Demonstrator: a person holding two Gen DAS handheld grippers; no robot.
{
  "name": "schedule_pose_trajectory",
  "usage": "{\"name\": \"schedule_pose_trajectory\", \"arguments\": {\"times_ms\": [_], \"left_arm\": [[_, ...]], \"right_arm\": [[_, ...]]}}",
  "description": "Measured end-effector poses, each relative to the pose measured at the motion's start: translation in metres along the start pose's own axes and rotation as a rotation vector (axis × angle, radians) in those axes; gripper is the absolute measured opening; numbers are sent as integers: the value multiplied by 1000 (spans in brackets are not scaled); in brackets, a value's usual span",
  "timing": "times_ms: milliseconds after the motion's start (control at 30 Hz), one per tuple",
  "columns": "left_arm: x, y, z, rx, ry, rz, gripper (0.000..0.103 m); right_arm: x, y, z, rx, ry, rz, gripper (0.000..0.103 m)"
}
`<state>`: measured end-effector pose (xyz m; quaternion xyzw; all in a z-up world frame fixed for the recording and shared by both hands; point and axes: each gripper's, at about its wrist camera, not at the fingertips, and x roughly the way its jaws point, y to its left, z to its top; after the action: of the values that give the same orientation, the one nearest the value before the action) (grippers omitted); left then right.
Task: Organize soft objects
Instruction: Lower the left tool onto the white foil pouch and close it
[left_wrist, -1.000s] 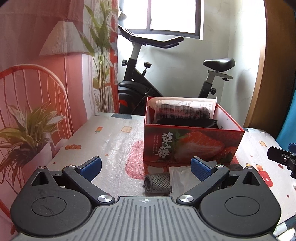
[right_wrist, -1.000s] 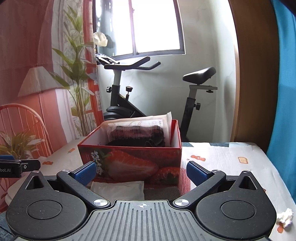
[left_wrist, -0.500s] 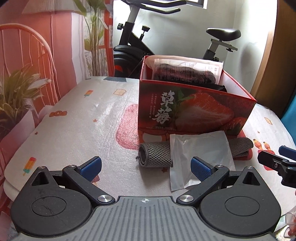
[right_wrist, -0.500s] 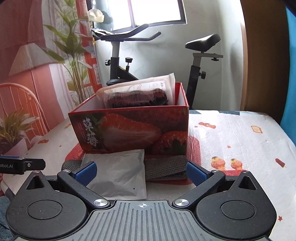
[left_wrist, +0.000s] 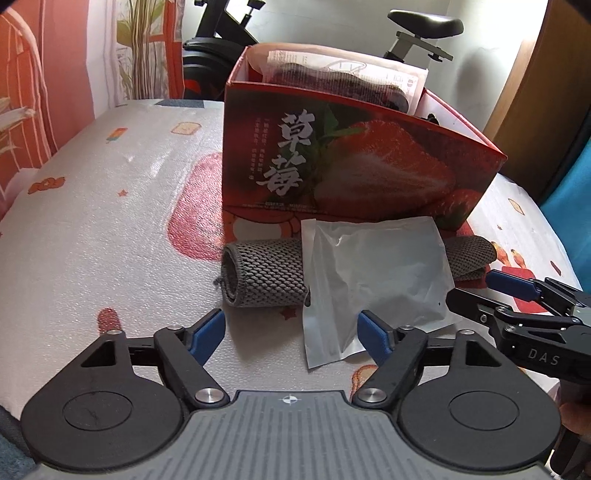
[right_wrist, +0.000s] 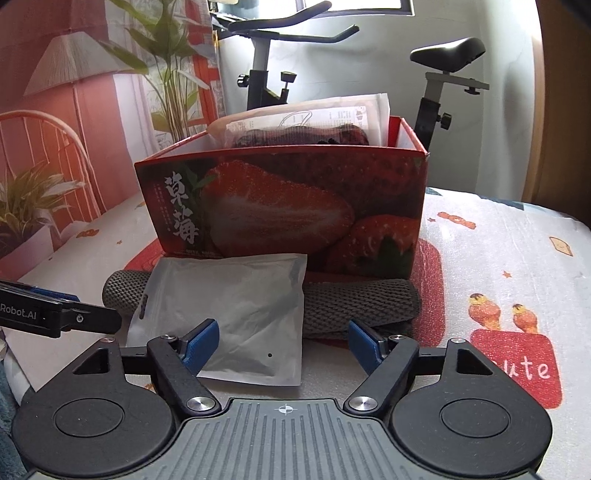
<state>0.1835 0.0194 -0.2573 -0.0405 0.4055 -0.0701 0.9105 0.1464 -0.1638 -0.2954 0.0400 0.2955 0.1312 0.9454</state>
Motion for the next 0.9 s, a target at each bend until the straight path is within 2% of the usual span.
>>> {"name": "schedule_pose_trajectory", "arguments": {"times_ms": [33,100,233,333,433,667,733,833,900], "left_arm": [[5,0,0,-5,9,-14,69],[16,2,1,-23,27,-46,64],[31,5,5,-53,53,-96,62],[40,4,7,-67,65,-130,62],[48,4,8,-97,77,-197,62],[58,4,13,-129,59,-216,60],[59,4,15,-124,55,-216,47],[60,1,14,-116,58,-223,38],[60,0,12,-119,57,-229,35]], "right_arm": [[4,-2,0,5,7,7,67],[11,-5,0,18,22,24,62],[25,-9,-2,31,49,47,57],[32,-10,-3,38,59,68,57],[36,-11,-4,48,65,89,57],[40,-13,-7,55,63,106,58],[40,-13,-7,51,61,109,58],[39,-12,-7,43,62,118,57],[38,-10,-6,33,64,137,54]]}}
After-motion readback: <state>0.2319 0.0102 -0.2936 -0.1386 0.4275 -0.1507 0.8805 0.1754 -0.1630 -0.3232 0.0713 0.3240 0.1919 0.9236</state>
